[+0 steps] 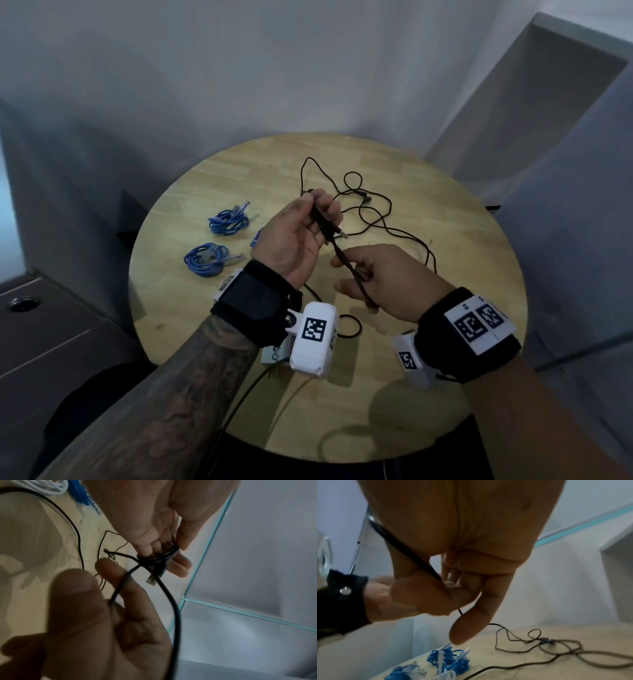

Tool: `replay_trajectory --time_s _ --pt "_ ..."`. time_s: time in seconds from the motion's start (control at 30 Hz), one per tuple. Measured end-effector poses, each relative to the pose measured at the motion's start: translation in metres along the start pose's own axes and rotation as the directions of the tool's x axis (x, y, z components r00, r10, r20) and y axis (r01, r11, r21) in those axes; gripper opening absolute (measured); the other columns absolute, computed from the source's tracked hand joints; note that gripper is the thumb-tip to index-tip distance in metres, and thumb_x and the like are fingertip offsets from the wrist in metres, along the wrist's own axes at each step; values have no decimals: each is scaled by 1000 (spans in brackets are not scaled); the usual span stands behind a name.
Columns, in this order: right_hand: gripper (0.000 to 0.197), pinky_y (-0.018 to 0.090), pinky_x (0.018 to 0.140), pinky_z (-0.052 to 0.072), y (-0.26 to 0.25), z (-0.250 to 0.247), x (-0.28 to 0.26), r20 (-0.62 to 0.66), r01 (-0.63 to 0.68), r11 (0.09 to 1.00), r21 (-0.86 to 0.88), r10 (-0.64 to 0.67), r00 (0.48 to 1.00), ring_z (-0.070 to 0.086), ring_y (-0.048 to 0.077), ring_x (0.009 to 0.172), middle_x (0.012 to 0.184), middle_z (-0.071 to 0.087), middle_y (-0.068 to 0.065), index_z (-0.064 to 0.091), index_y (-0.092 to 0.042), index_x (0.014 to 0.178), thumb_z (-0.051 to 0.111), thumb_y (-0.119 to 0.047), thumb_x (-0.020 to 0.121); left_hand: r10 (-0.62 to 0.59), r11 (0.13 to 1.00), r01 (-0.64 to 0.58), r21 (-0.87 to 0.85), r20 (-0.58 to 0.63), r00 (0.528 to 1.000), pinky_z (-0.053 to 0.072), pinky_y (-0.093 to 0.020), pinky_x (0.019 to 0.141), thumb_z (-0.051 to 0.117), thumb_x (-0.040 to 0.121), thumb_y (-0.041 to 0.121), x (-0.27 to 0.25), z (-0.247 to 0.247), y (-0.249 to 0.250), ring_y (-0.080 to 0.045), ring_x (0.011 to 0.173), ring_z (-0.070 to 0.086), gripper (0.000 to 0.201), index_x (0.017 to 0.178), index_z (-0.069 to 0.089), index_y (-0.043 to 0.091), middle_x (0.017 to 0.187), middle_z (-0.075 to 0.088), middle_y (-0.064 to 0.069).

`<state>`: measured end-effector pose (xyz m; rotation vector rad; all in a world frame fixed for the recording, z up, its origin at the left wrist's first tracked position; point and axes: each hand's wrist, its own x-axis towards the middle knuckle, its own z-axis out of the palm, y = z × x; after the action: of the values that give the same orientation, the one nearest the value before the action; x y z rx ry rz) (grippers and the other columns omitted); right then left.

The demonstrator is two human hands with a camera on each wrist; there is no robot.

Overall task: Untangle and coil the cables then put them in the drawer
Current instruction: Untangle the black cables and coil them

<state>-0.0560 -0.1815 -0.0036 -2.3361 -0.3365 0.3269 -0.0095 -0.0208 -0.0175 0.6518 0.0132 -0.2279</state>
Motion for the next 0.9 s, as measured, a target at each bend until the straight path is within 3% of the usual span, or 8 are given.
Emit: replay_trajectory --time_s 0.2,0.27,0.33,0.4,0.47,0.6,0.73,0.9 --pt "31 27 62 43 15 -6 4 -18 -99 917 -387 100 995 57 7 61 69 52 -13 64 -31 121 70 -32 90 29 982 -33 -187 -24 999 57 -30 85 39 102 12 0 6 15 -13 74 68 25 92 60 3 78 67 -4" --pt "12 31 68 54 23 -9 7 -53 -165 964 -207 157 986 67 17 62 73 65 -7 71 -20 100 69 -26 91 39 969 -52 -240 -58 998 58 -31 84 40 102 11 1 7 21 -13 73 70 25 92 61 2 77 69 -5" --pt "13 34 68 57 26 -12 8 -115 -183 941 285 223 968 72 26 65 72 73 8 69 -6 87 64 -16 94 58 957 -84 -279 -100 993 58 -32 81 40 102 10 3 5 27 -13 71 70 24 92 60 2 77 70 -5" --pt "16 33 65 60 25 -18 7 -77 -133 589 797 318 945 73 24 72 65 69 6 65 -4 87 59 -16 96 72 943 -112 -314 -138 988 59 -32 78 39 102 9 6 0 32 -14 70 70 24 92 60 1 77 70 -5" --pt "14 33 69 62 23 -23 8 -16 -40 164 986 328 945 75 20 79 65 67 0 63 -8 90 55 -17 97 68 940 -115 -320 -155 986 59 -33 77 39 102 9 8 -3 35 -14 69 69 25 91 60 1 76 69 -5" --pt "15 29 70 62 20 -25 12 -72 129 -143 981 349 934 67 10 63 64 61 -2 61 -6 89 50 -9 98 45 950 -80 -303 -122 991 58 -31 72 40 101 8 7 -2 29 -13 63 64 23 89 58 2 71 62 -5" --pt "20 18 45 43 20 -29 9 -151 223 -130 966 414 898 26 7 36 46 24 -8 64 -3 89 51 -17 98 12 947 -35 -320 -73 997 57 -30 70 40 102 8 7 -3 28 -13 62 62 23 91 58 2 75 59 -4" --pt "20 18 37 17 14 -28 8 -263 160 262 952 424 867 16 6 39 50 20 -9 67 -9 84 54 -16 97 76 938 -95 -334 -72 995 58 -33 73 42 101 8 10 -5 36 -16 72 64 26 87 62 0 77 62 -7"
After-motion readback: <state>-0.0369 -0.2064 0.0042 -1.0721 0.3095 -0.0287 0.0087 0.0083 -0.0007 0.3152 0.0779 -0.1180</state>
